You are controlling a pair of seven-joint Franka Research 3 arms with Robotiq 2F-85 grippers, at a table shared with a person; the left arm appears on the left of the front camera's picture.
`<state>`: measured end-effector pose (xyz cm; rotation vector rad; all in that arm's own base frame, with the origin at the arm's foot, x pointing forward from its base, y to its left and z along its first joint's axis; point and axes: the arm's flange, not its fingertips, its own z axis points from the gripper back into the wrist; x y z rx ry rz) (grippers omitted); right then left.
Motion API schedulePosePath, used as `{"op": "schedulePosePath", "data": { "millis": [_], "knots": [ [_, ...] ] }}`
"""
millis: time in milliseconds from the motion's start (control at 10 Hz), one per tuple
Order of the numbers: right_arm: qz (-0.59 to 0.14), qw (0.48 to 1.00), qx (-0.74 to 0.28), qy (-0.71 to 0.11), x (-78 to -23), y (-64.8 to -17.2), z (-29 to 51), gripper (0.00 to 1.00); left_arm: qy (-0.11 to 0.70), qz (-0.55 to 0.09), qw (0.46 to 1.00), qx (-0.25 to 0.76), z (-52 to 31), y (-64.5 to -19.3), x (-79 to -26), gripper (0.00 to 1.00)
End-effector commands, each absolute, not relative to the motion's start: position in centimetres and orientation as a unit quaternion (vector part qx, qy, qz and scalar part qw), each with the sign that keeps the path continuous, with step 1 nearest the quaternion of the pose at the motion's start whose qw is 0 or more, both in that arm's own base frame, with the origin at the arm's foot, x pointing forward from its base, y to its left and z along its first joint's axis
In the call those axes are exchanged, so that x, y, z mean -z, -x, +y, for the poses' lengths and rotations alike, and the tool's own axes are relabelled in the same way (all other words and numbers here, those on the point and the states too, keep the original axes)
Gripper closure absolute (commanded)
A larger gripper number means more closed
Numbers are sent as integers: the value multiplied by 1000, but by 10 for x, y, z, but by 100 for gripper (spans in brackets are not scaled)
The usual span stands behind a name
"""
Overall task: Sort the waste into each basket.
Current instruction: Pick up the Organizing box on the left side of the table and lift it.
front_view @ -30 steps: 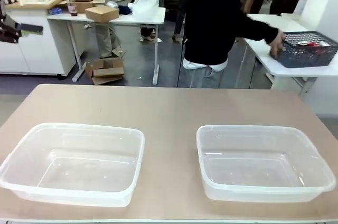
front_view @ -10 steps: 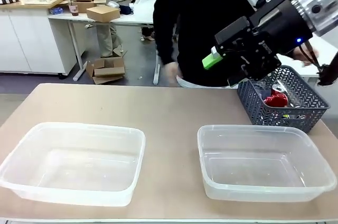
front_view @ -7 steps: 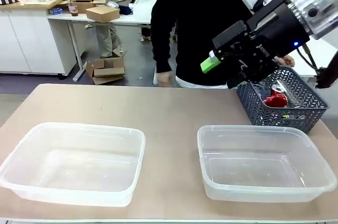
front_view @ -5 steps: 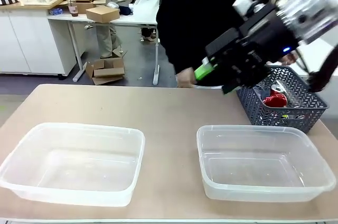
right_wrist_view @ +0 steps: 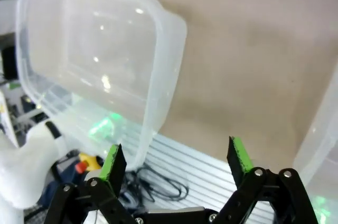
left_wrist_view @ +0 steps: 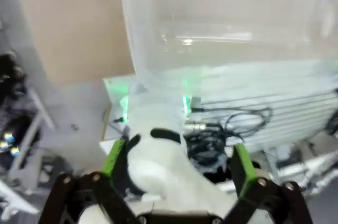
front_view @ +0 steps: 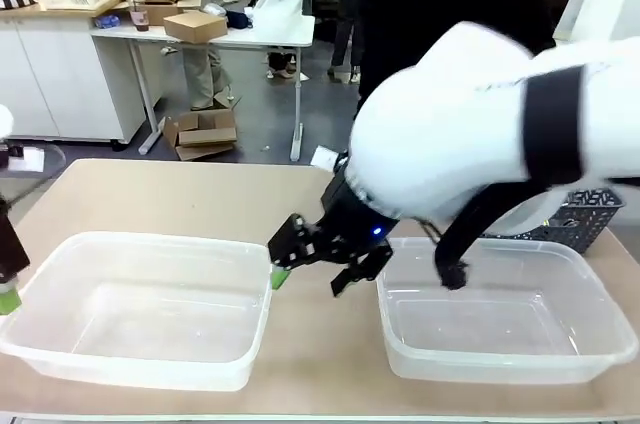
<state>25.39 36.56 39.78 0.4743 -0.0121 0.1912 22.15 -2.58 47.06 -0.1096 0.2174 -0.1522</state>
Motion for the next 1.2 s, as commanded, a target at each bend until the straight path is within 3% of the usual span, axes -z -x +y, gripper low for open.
{"op": "schedulePosePath", "data": {
  "millis": [0, 100, 300, 400, 1100],
  "knots": [
    [5, 966, -97, -240, -416, -251, 351, 0, 109, 73, 991, -23, -10, -224, -431, 0],
    [5, 966, -97, -240, -416, -251, 351, 0, 55, 108, 990, 76, -26, -222, -471, 0],
    [-1, 966, -96, -238, -399, -257, 363, 0, 72, 99, 992, 35, -15, -237, -467, 0],
    [11, 974, -115, -193, -391, -263, 394, 0, 72, 55, 994, 68, -26, -249, -461, 0],
    [39, 995, -49, -80, -351, -266, 463, 0, 96, 75, 992, 36, 7, -258, -358, 0]
  ]
}}
